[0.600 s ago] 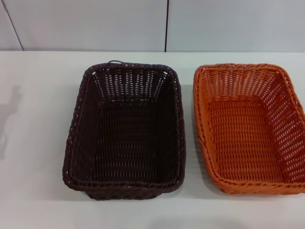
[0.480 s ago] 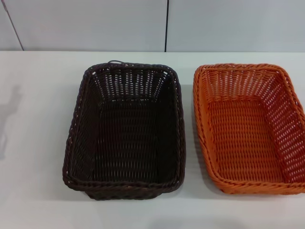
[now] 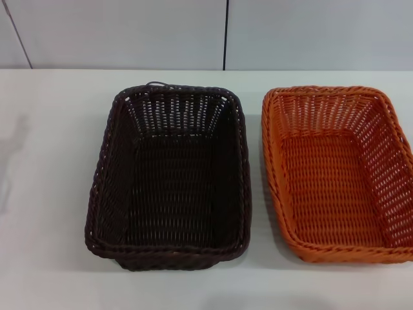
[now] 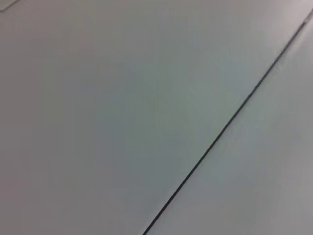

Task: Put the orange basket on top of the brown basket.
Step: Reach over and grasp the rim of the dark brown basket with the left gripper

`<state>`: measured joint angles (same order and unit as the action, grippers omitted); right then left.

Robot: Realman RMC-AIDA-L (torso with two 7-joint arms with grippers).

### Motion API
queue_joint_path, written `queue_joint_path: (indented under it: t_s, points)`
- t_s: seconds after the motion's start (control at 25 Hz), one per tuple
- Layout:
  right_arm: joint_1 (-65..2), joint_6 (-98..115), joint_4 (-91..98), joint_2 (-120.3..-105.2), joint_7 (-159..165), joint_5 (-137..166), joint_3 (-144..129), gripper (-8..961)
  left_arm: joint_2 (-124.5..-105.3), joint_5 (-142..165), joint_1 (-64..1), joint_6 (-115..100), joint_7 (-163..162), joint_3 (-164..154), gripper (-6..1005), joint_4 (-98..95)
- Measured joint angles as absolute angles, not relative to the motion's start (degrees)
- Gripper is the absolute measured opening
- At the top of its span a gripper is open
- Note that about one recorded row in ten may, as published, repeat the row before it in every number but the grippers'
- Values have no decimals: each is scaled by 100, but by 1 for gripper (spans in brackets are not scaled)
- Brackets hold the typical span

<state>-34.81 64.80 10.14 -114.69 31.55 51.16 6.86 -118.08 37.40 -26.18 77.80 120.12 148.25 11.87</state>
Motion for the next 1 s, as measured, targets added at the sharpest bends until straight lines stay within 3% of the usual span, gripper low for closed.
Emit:
queue_joint_path:
  t_s: [0.32,0.44,0.52,0.6,0.64,0.68,0.76,0.92,1.0]
  points:
    - [-3518,6476,982,-11469,3156,5116,521,665,-11581,4077,-2974,5812,10595,13586,853,2924]
    - [-3484,6476,957,-11484,3157,5116,518,665,-11188,4863,-3051,5044,9365,12830,852,3678]
    - [-3456,6476,949,-11493,3158,5116,517,665,-10792,5795,-3090,4628,8108,12204,852,4205]
    - [-3423,6476,949,-11500,3158,5116,518,665,-10519,6558,-3150,4598,7194,11883,851,4518]
    - [-3404,6475,948,-11501,3162,5115,518,665,-10393,6993,-3192,4674,6685,11778,851,4648]
    - [-3388,6476,949,-11501,3174,5112,519,665,-10393,6993,-3192,4674,6685,11778,850,4648]
    - [-3357,6476,948,-11500,3183,5106,519,665,-10093,8558,-3382,5291,5086,11636,850,5172]
    - [-3335,6477,939,-11486,3178,5097,519,665,-10015,9819,-3575,5965,4085,11654,848,5666]
    - [-3334,6477,934,-11477,3165,5098,518,665,-10130,11618,-3802,6752,2748,11668,848,6525]
